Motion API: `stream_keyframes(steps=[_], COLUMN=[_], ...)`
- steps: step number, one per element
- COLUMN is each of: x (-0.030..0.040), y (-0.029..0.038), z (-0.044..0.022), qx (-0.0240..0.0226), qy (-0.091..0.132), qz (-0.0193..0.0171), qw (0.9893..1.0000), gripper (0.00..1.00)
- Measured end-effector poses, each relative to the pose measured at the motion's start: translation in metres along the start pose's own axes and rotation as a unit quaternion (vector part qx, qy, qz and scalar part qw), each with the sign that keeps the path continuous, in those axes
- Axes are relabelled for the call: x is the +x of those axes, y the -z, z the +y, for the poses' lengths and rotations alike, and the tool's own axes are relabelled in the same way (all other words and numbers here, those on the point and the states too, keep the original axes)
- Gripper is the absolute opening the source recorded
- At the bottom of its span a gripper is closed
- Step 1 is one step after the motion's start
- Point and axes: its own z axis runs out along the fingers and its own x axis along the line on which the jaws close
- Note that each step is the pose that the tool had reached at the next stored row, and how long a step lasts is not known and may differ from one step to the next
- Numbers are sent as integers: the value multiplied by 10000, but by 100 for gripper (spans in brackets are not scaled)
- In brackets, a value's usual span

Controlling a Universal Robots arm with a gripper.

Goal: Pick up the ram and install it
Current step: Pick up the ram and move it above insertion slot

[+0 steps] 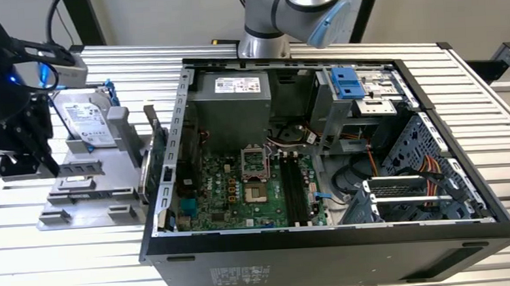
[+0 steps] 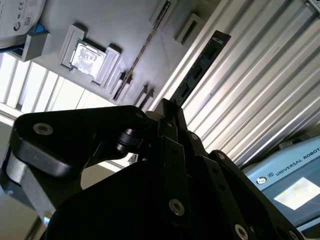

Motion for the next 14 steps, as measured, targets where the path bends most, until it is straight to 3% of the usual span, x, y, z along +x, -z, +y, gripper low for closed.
stream_keyframes(steps=[14], x=[0], y=[30], z=[0], qx=[0], qy=[0], qz=[0], qw=[10000], gripper=[0])
